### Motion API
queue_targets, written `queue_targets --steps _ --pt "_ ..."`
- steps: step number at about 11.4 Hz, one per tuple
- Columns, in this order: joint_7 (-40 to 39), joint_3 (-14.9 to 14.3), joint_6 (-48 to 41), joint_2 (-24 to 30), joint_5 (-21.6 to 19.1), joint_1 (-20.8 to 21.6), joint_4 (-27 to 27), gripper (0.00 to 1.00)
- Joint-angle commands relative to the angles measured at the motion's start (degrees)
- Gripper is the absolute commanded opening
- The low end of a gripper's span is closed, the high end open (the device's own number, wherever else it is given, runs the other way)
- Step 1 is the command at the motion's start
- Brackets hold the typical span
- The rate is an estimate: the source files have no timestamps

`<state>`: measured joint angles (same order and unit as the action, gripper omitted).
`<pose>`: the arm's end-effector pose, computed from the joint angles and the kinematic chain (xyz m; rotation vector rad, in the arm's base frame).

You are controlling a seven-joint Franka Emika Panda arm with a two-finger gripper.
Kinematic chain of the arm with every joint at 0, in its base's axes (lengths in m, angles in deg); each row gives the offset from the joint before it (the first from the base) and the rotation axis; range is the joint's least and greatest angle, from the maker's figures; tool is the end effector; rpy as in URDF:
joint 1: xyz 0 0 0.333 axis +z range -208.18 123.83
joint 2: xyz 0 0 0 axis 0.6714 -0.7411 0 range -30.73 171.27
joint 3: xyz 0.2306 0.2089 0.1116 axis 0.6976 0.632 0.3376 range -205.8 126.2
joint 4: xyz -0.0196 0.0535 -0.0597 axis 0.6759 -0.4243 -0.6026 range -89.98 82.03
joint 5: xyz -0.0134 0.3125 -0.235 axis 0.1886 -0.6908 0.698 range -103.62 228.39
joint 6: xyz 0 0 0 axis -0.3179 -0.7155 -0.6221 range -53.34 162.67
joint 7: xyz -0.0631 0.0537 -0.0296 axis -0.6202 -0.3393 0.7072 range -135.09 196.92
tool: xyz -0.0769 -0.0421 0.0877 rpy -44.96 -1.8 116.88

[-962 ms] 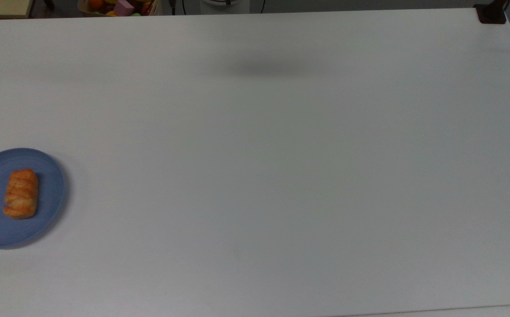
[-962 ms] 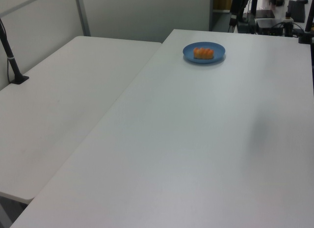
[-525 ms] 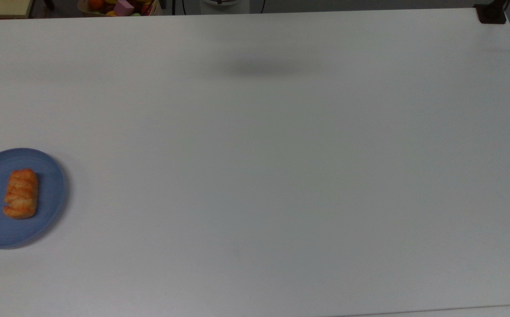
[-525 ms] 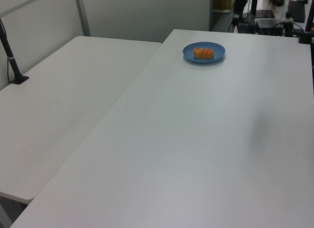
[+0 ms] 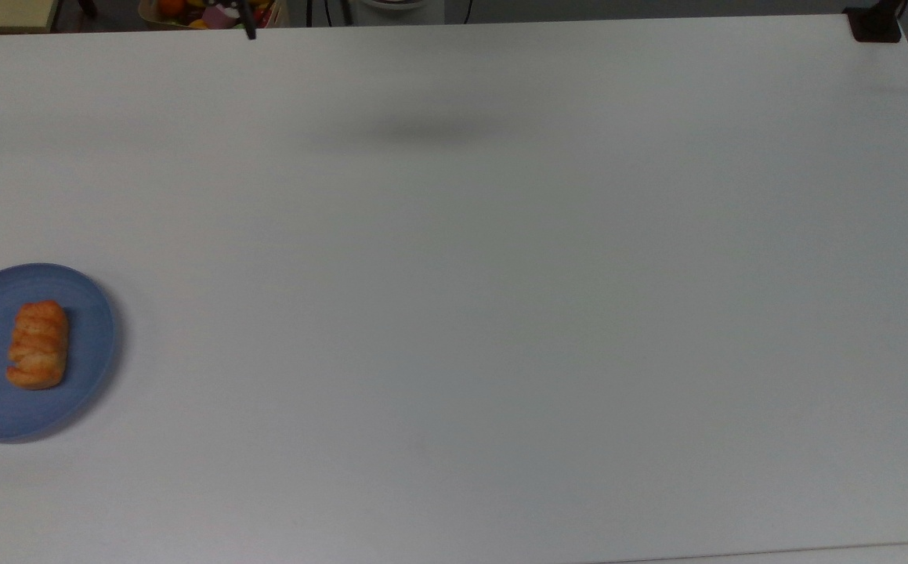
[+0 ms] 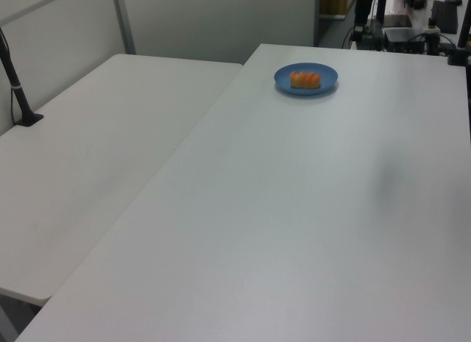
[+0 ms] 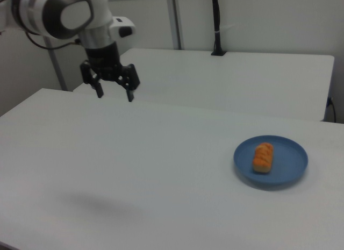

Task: Put the bread on the table
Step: 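Move the open gripper over the bread roll on the blue plate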

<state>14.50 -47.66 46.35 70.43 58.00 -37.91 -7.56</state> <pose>0.5667 -0.0274 0.6082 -3.0602 -0.3312 -0.1597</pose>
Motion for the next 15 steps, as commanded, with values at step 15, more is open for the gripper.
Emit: queue_targets --steps 15 --pt "-15.49 -1.28 40.59 -33.98 -5.19 -20.17 13.86 0.97"
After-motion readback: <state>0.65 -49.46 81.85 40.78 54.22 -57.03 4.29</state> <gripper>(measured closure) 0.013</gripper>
